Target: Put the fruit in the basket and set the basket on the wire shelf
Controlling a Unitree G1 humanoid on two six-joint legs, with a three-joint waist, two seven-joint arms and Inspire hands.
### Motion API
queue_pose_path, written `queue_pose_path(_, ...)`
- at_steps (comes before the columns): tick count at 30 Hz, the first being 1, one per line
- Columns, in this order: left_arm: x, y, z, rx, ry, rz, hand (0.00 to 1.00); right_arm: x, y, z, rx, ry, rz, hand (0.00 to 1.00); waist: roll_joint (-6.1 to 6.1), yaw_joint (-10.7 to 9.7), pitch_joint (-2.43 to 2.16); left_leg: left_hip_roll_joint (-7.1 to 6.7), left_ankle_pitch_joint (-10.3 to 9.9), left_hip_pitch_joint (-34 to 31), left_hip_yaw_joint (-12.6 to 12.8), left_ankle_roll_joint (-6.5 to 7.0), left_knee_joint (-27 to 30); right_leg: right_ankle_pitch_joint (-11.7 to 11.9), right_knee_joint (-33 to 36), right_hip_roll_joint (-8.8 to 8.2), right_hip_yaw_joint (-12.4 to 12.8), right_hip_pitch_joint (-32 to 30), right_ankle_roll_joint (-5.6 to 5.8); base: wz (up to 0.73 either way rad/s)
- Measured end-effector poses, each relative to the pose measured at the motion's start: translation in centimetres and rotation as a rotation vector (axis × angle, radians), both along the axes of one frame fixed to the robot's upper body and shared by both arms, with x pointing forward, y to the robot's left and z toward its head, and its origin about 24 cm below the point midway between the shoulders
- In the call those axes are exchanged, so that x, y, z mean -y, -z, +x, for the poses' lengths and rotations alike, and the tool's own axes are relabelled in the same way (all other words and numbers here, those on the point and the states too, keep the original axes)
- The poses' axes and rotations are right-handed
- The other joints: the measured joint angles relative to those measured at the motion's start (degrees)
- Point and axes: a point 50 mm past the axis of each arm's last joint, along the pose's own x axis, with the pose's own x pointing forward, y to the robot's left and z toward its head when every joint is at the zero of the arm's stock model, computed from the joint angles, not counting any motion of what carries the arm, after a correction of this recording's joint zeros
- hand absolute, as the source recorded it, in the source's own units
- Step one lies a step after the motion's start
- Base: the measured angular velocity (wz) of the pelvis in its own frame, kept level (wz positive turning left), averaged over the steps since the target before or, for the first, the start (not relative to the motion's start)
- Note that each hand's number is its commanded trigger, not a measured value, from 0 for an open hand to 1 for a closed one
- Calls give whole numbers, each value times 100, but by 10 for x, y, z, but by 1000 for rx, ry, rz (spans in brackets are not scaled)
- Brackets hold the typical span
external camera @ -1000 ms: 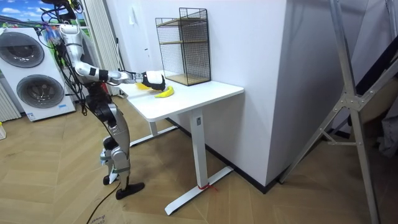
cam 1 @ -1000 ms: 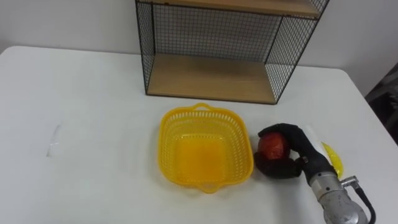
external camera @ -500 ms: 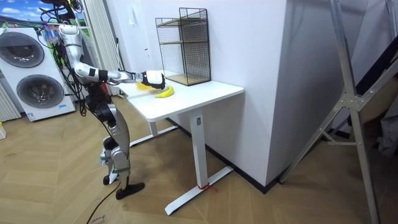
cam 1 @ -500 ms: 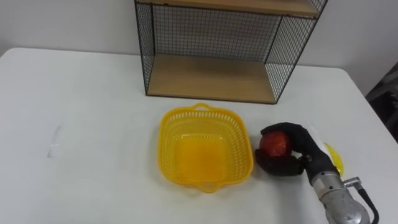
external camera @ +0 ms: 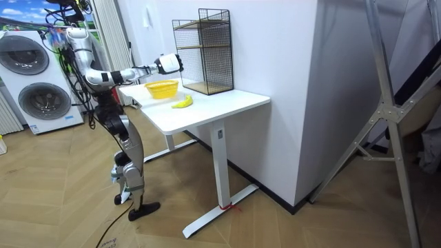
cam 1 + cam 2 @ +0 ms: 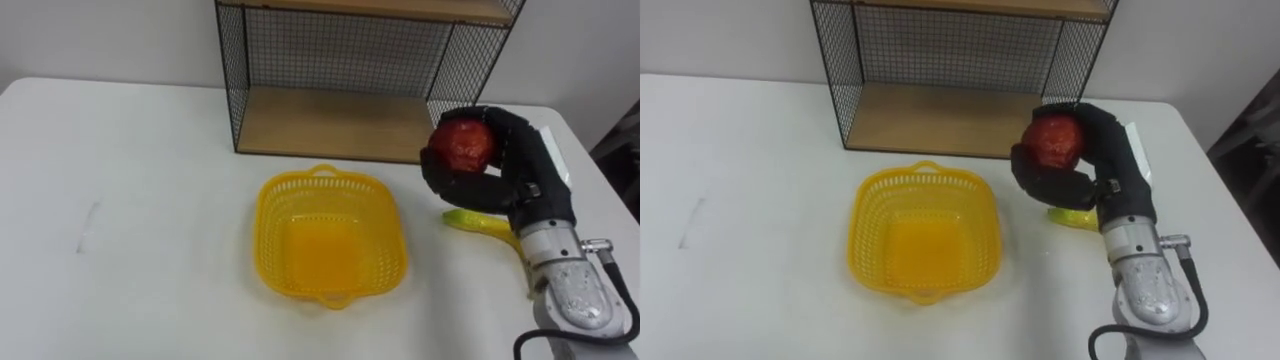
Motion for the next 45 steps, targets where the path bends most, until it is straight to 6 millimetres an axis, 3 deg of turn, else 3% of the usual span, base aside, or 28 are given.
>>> queue_pose_path(7,0,0,6,14,5,0,0,-7,-11,1,40,-57,-19,100,2,37,-6,1,0,-29,52,0,7,1,21,0,33,-64,0,-4)
queue_pose_path(16,7,2,20,18,72,-25,0,-45,4,-2,-52,-277,-105,100,-15,62,-9,15,0,-8,114,0,-11,6,32,18,83,-66,-5,-2)
queue_pose_path(18,7,1,24,23,92,-25,0,-53,8,-3,-75,-332,-107,100,-32,147,-7,14,0,-5,113,0,-34,7,34,19,88,-66,-4,0)
queue_pose_path(27,5,2,25,4,136,-5,0,-70,14,-7,-111,-427,-109,100,-105,326,1,14,0,-1,101,1,-86,7,8,20,85,-64,-2,0)
queue_pose_path(28,5,2,25,0,137,-4,0,-70,14,-7,-112,-429,-109,92,-104,330,1,14,0,-3,95,1,-87,7,5,20,79,-65,-2,3)
queue_pose_path(29,6,2,24,-7,142,-5,0,-71,15,-8,-113,-433,-109,78,-100,330,4,15,0,-5,90,0,-87,7,2,21,76,-64,-2,0)
queue_pose_path(30,6,2,23,-9,143,-6,0,-72,15,-8,-116,-437,-109,10,-95,328,13,15,0,-7,89,0,-87,7,0,21,75,-65,-2,0)
queue_pose_path(31,6,2,23,-9,143,-6,0,-72,16,-8,-117,-438,-111,0,-92,327,16,15,0,-8,89,0,-89,7,-1,21,74,-65,-2,0)
queue_pose_path(45,6,2,26,0,146,-5,0,-76,19,-9,-140,-464,-165,0,-69,316,29,13,0,-35,63,0,-83,7,1,18,51,-75,-2,0)
